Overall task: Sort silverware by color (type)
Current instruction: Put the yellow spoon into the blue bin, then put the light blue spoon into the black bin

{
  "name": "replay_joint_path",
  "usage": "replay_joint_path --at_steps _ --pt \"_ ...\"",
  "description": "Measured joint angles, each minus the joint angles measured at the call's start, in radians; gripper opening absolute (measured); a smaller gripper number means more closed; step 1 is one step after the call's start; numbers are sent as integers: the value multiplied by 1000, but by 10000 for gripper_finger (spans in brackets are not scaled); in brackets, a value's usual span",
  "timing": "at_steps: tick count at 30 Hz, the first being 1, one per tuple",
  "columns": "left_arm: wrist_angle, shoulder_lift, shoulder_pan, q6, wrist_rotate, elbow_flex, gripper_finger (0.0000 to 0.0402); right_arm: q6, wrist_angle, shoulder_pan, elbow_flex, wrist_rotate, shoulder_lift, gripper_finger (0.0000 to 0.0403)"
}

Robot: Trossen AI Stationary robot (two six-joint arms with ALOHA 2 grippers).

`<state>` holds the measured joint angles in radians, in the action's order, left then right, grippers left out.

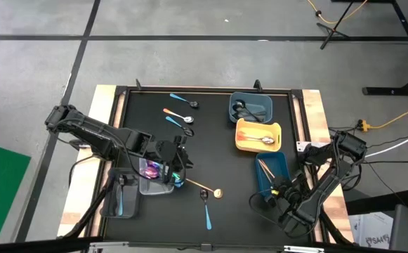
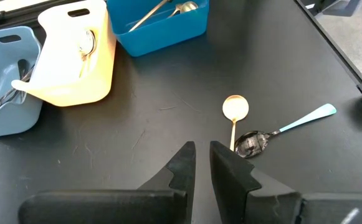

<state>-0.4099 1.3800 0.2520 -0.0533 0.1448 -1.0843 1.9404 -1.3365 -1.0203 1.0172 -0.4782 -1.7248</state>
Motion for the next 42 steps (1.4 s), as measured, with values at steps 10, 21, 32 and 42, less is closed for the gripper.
replay_joint_path --at_steps 10,21,32,42 --pt "10 0 0 159 0 0 41 0 0 0 0 0 0 73" --pt "107 0 0 604 -6 0 41 -4 0 0 0 0 1 101" --pt "240 35 59 1219 -34 -1 41 -15 1 0 0 0 1 102" --pt "249 172 198 1719 -33 -1 41 -16 23 0 0 0 1 102"
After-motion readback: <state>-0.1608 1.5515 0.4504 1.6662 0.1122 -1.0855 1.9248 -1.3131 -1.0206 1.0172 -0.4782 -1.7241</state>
